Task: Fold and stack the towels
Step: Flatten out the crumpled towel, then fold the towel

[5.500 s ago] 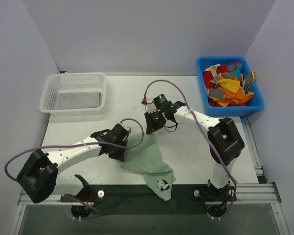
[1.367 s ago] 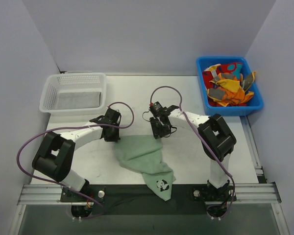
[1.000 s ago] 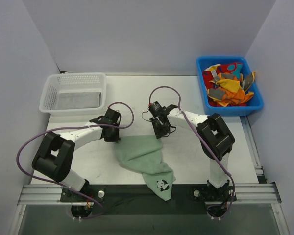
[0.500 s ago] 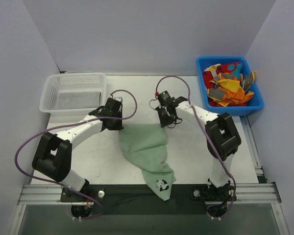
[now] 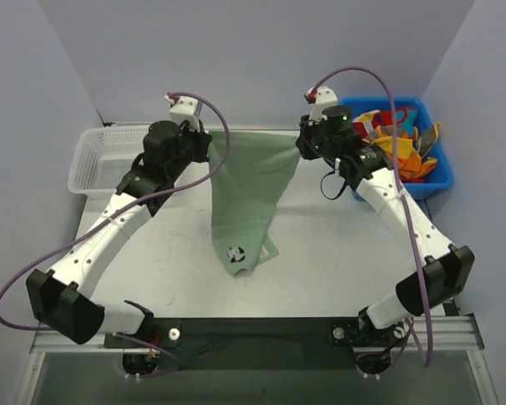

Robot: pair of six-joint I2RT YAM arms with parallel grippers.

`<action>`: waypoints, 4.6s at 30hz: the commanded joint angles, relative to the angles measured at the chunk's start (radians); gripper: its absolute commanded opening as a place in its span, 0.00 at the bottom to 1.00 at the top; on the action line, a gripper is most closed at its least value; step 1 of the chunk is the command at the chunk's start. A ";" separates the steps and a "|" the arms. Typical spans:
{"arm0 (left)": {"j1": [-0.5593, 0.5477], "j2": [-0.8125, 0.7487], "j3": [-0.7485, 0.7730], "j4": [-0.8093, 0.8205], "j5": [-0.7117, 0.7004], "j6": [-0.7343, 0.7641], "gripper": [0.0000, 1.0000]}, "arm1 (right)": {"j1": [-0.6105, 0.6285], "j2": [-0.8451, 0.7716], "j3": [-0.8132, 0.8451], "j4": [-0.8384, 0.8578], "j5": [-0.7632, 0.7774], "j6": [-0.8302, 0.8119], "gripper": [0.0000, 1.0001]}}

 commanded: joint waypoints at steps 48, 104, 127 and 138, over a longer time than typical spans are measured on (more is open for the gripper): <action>0.179 0.521 0.247 0.405 0.118 -0.036 0.00 | -0.121 0.383 0.212 0.344 0.014 -0.201 0.00; 0.053 0.185 -0.624 0.154 0.292 -0.466 0.00 | -0.124 0.262 -0.522 0.148 -0.263 0.195 0.00; 0.041 0.027 -0.467 0.009 0.195 -0.313 0.00 | -0.101 -0.038 -0.542 0.105 -0.212 0.167 0.00; 0.029 0.027 -0.553 -0.010 0.235 -0.316 0.00 | -0.066 -0.026 -0.614 0.072 -0.192 0.225 0.00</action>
